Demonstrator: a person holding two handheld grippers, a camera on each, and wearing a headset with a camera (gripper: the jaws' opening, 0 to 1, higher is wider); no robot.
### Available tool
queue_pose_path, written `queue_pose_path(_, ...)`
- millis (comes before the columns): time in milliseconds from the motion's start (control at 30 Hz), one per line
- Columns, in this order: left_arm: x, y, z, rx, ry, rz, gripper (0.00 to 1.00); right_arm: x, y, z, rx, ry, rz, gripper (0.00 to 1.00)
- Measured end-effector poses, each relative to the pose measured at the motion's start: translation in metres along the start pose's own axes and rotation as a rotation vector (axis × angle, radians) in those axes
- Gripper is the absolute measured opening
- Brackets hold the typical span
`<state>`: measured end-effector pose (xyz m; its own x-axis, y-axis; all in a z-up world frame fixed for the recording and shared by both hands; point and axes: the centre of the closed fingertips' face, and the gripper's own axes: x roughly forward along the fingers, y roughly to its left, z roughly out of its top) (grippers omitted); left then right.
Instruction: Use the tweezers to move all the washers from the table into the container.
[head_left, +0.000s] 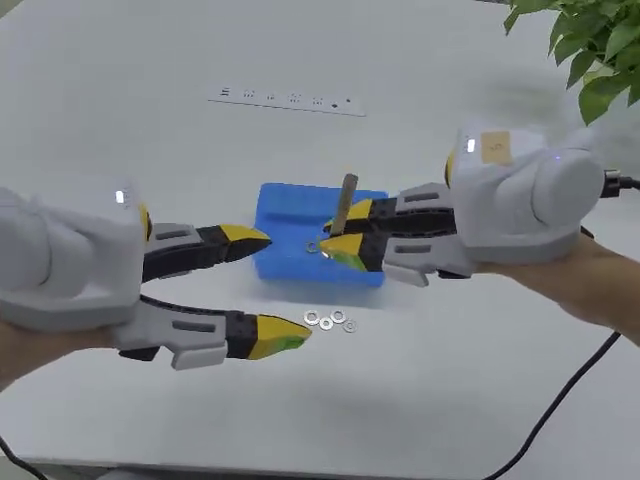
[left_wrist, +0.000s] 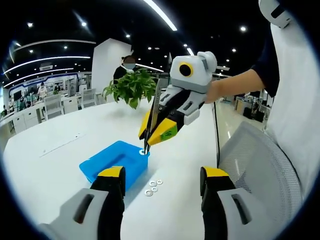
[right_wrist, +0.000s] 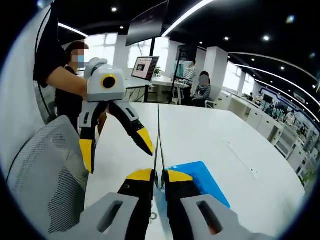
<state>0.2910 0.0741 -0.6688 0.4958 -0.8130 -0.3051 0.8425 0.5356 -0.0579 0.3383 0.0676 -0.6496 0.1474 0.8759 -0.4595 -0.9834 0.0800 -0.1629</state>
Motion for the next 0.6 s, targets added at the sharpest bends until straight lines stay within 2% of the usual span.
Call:
queue_pose_path(100,0.0,0.001,0.001,-0.026,-0.024,-0.016,0.67,0.001,-0.016,0.003,0.013,-0.006,-0.029,0.09)
queue_pose_path(267,-0.003,0.004,-0.004,-0.036,-0.029,-0.02,0.67,0.013,-0.042,0.002,0.04,-0.011,-0.064,0.09)
queue_pose_path(433,-0.006,0.017,-0.023,-0.08,-0.012,-0.007,0.67,0.038,-0.072,-0.011,0.089,-0.021,-0.106,0.09)
queue_pose_path(600,-0.008,0.028,-0.033,-0.109,-0.008,0.018,0.66,0.058,-0.082,-0.035,0.125,-0.004,-0.09,0.09)
